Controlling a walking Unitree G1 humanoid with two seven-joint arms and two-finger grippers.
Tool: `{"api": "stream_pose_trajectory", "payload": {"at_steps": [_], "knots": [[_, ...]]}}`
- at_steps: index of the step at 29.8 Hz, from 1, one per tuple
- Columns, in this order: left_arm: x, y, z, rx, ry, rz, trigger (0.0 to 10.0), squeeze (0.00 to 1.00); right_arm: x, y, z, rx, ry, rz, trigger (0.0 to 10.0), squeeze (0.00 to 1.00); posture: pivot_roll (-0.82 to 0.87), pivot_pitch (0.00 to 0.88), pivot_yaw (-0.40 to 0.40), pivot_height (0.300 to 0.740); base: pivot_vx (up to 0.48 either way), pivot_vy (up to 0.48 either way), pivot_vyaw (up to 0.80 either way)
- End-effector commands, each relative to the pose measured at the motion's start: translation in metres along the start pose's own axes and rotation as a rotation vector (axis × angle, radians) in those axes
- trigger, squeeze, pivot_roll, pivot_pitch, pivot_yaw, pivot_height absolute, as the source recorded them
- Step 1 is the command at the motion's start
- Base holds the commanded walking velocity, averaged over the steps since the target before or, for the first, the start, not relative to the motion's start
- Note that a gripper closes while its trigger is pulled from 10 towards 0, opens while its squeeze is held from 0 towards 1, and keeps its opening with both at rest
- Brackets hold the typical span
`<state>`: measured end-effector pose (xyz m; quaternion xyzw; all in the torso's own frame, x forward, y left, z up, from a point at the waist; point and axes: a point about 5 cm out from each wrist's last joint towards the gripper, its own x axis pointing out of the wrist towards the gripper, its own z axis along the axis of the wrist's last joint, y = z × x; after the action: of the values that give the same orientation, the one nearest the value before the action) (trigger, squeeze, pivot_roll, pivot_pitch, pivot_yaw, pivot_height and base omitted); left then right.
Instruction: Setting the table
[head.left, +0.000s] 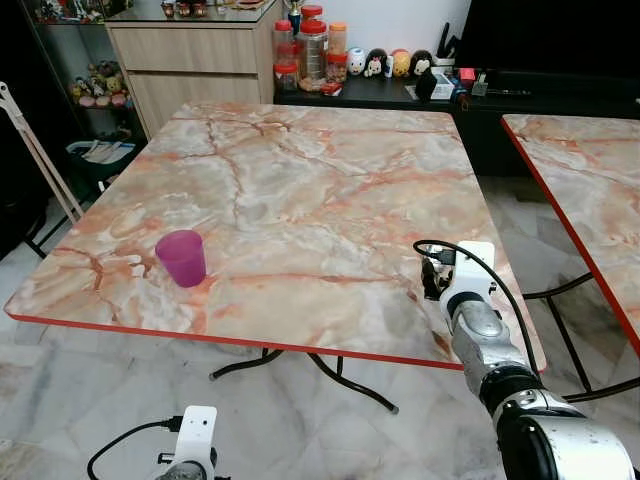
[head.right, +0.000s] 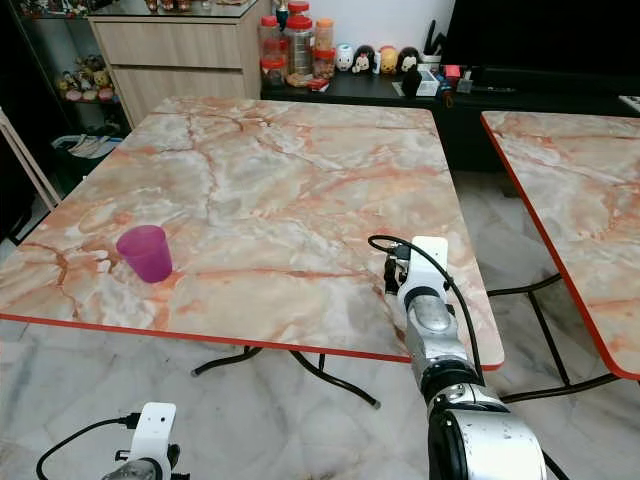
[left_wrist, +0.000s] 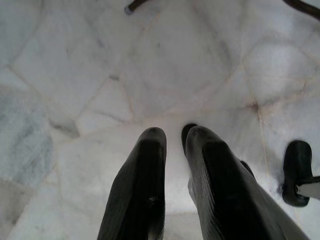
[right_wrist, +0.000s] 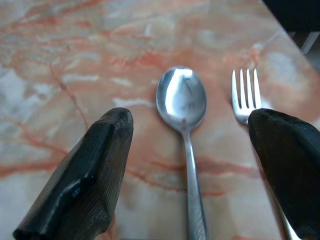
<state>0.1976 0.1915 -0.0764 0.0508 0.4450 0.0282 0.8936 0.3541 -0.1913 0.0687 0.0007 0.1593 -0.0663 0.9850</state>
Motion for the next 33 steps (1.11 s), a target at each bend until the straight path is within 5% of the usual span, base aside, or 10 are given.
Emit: {"api": "stream_pose_trajectory", "payload": {"at_steps": [1,26,27,30,31,32,33], "knots": [[-0.001,-0.001,-0.005,-0.001,0.018,-0.009,10.0,0.00,0.001,-0.002,0.001,0.007,0.018,-0.008,10.0,0.00,-0.02,0.000,-0.035,0.740,0.000,0.000,0.00],[-0.007,0.008,-0.028,0.048,0.053,-0.003,10.0,0.00,-0.004,-0.012,-0.015,0.028,0.058,-0.040,10.0,0.00,-0.01,0.000,-0.010,0.740,0.000,0.000,0.00],[-0.007,0.009,-0.029,0.049,0.053,-0.001,10.0,0.00,-0.004,-0.012,-0.015,0.028,0.059,-0.039,8.7,0.00,-0.01,0.000,-0.010,0.740,0.000,0.000,0.00],[-0.007,0.010,-0.029,0.051,0.054,0.000,10.0,0.00,-0.004,-0.012,-0.016,0.027,0.060,-0.038,8.7,0.00,-0.01,0.000,-0.010,0.740,0.000,0.000,0.00],[-0.007,0.011,-0.030,0.051,0.055,0.003,10.0,0.00,-0.004,-0.012,-0.016,0.028,0.061,-0.037,5.6,0.00,0.00,0.004,-0.010,0.740,0.000,0.000,0.00],[-0.008,0.012,-0.031,0.051,0.056,0.007,10.0,0.00,-0.004,-0.012,-0.016,0.026,0.064,-0.033,6.9,0.00,0.00,0.005,-0.011,0.740,0.000,0.000,0.00],[-0.008,0.012,-0.031,0.051,0.056,0.007,10.0,0.00,-0.004,-0.012,-0.016,0.026,0.064,-0.033,6.9,0.00,0.00,0.005,-0.011,0.740,0.000,0.000,0.00]]}}
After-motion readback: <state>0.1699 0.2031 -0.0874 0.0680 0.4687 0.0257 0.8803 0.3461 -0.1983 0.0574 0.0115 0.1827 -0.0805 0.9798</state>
